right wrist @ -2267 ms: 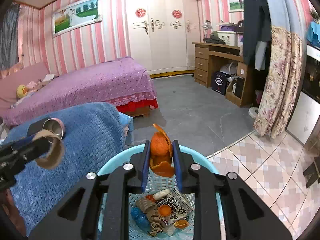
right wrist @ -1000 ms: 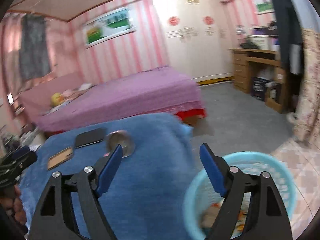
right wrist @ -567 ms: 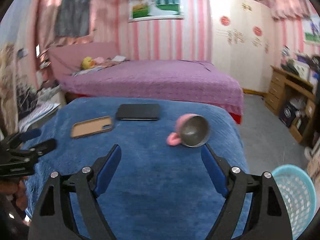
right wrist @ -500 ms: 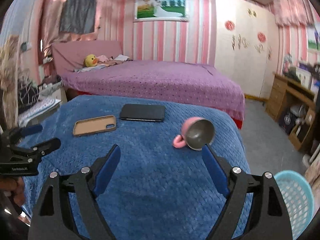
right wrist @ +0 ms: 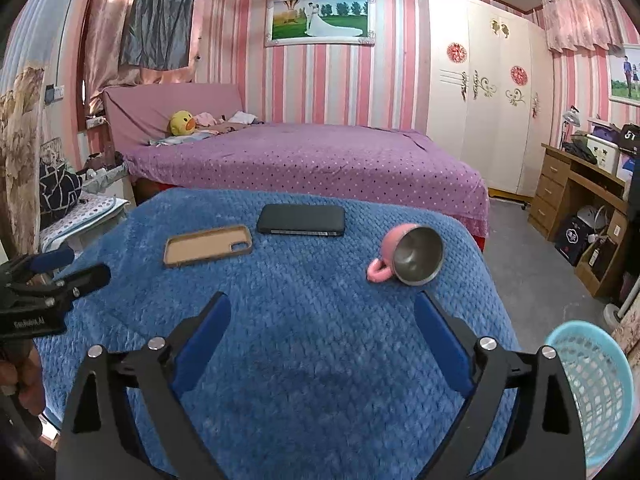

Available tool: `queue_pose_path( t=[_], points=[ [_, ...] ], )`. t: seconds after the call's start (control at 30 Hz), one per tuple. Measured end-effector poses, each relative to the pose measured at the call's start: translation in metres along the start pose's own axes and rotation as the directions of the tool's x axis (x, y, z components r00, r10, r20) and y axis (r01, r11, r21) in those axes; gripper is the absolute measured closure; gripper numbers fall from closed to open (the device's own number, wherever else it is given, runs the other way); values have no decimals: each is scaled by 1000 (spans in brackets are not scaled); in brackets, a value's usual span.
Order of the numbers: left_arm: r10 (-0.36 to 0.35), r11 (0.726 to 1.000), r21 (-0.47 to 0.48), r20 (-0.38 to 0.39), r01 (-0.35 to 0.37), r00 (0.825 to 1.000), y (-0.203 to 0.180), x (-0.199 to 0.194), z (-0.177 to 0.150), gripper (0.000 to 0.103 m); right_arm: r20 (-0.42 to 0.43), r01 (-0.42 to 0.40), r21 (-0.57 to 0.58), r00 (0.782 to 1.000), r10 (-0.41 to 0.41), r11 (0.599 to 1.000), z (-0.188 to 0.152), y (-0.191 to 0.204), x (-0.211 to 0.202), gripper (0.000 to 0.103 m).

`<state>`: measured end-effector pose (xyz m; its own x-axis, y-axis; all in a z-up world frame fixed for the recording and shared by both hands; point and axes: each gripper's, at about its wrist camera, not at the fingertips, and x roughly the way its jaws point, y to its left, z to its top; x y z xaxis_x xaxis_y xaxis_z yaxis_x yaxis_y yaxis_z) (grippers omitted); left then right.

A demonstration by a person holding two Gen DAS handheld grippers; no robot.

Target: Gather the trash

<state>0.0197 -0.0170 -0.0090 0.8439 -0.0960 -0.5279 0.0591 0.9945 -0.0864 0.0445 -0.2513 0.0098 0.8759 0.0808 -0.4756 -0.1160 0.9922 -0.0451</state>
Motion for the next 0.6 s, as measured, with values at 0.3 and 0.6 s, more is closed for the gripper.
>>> queue_pose_path(
  t=[0.3, 0.6],
  points=[
    [23, 1000, -9, 1, -23, 1000, -3, 2, -5, 5, -39, 10, 50, 999, -8, 999, -4, -19, 3, 11],
    [38, 999, -2, -22, -38, 999, -12, 14, -5, 5, -46, 9, 53, 999, -7, 999, -2, -26, 2, 11]
  ],
)
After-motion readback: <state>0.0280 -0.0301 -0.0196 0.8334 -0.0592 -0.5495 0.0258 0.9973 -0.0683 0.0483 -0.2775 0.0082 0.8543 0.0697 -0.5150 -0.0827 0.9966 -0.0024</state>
